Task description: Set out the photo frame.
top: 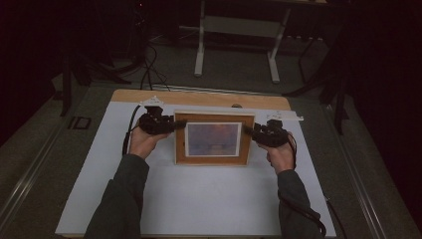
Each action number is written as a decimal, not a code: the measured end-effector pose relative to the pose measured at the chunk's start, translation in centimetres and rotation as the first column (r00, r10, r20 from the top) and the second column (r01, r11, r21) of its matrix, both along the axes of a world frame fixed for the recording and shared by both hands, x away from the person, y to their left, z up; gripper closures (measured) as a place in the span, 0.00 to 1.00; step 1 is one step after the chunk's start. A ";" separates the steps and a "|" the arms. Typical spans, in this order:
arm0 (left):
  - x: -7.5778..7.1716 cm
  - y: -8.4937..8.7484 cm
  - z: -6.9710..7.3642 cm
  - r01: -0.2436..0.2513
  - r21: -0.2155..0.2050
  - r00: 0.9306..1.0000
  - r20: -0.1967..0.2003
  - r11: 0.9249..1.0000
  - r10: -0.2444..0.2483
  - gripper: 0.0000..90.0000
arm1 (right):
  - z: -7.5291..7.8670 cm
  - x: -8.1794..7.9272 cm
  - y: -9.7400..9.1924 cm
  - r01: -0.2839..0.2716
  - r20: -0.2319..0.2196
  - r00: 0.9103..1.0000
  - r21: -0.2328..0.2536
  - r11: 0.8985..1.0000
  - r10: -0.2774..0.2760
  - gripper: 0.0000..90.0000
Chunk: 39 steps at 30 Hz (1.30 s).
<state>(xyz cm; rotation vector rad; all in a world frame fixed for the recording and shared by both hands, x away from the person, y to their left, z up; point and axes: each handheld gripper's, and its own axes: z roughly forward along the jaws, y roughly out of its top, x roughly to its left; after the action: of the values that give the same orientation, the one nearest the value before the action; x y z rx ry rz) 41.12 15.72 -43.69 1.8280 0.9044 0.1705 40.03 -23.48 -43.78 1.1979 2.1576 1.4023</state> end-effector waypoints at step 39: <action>-1.0 1.5 -0.1 -0.021 -0.011 0.999 -0.037 1.000 0.021 0.60 | 0.2 -0.6 -0.3 -0.001 -0.007 1.000 0.005 1.000 0.001 0.62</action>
<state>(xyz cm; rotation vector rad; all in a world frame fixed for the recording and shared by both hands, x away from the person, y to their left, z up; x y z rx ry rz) 40.17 17.19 -43.76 1.8167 0.9488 0.1446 39.38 -23.74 -43.60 1.2051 2.1612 1.4072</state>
